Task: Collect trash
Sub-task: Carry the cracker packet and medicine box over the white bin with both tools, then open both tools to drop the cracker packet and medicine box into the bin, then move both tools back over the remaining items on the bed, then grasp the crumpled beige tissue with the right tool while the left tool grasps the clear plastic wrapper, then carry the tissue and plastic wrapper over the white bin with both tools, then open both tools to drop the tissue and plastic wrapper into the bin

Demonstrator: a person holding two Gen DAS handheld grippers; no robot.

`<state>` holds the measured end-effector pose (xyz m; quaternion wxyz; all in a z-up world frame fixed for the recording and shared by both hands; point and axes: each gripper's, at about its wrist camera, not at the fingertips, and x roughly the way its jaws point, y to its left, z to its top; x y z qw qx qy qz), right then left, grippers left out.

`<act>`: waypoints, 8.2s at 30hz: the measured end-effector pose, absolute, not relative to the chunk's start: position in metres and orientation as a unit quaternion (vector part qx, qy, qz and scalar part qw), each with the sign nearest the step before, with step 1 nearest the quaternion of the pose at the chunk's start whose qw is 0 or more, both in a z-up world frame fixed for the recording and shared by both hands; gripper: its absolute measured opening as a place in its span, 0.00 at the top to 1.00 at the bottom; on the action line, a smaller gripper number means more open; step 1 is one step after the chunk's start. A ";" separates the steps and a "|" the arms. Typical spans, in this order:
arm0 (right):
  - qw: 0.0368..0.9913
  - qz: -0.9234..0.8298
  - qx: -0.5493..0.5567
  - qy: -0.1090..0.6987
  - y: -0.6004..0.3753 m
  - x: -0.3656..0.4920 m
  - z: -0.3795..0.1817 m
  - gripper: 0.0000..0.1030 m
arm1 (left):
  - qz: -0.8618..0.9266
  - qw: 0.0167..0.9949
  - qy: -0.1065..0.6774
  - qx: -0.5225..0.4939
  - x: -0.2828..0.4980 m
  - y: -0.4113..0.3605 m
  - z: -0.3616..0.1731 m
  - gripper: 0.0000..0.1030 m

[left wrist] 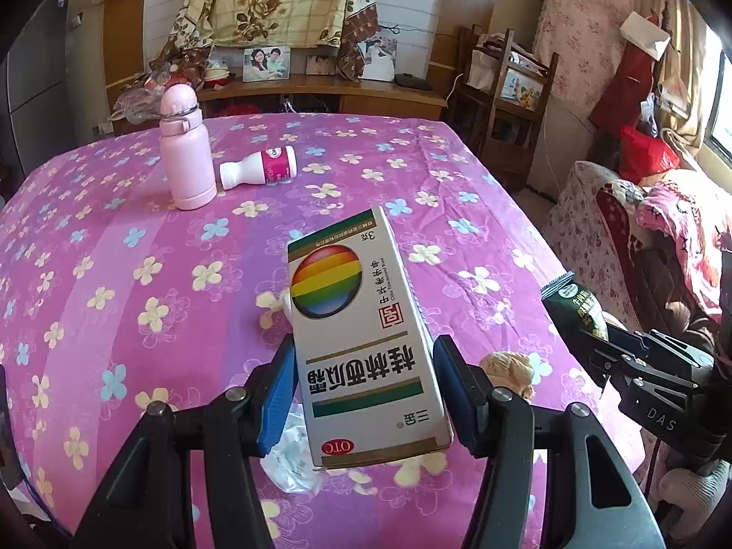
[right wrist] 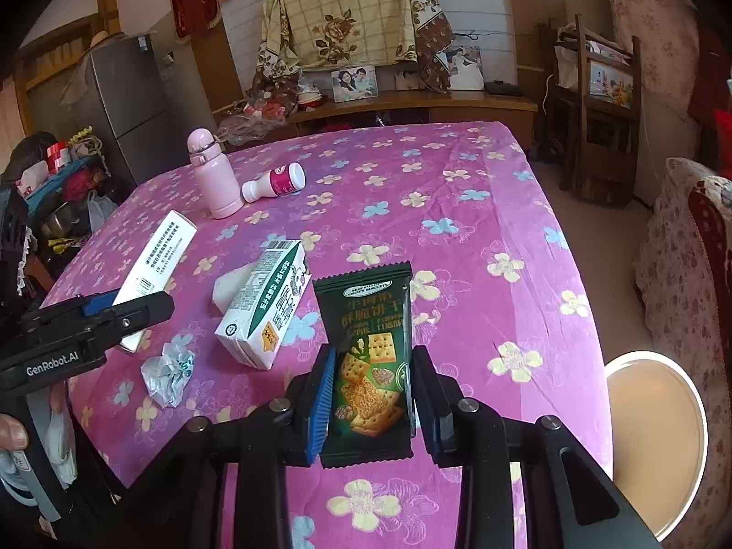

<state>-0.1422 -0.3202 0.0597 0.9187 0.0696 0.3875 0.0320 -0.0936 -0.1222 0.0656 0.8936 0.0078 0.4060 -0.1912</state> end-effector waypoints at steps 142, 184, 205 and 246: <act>0.885 -0.057 0.166 0.430 -0.409 -0.179 0.025 0.25 | -0.232 0.867 0.438 0.055 -0.099 -0.192 0.053 0.31; 0.904 0.072 0.072 0.415 -0.295 -0.134 0.024 0.66 | -0.218 0.855 0.470 -0.012 -0.107 -0.091 0.025 0.81; 0.914 -0.016 0.115 0.388 -0.386 -0.201 0.048 0.66 | -0.305 0.845 0.435 0.058 -0.141 -0.211 0.059 0.81; 0.871 -0.170 0.215 0.409 -0.560 -0.287 0.001 0.65 | -0.405 0.788 0.446 0.128 -0.164 -0.425 0.024 0.81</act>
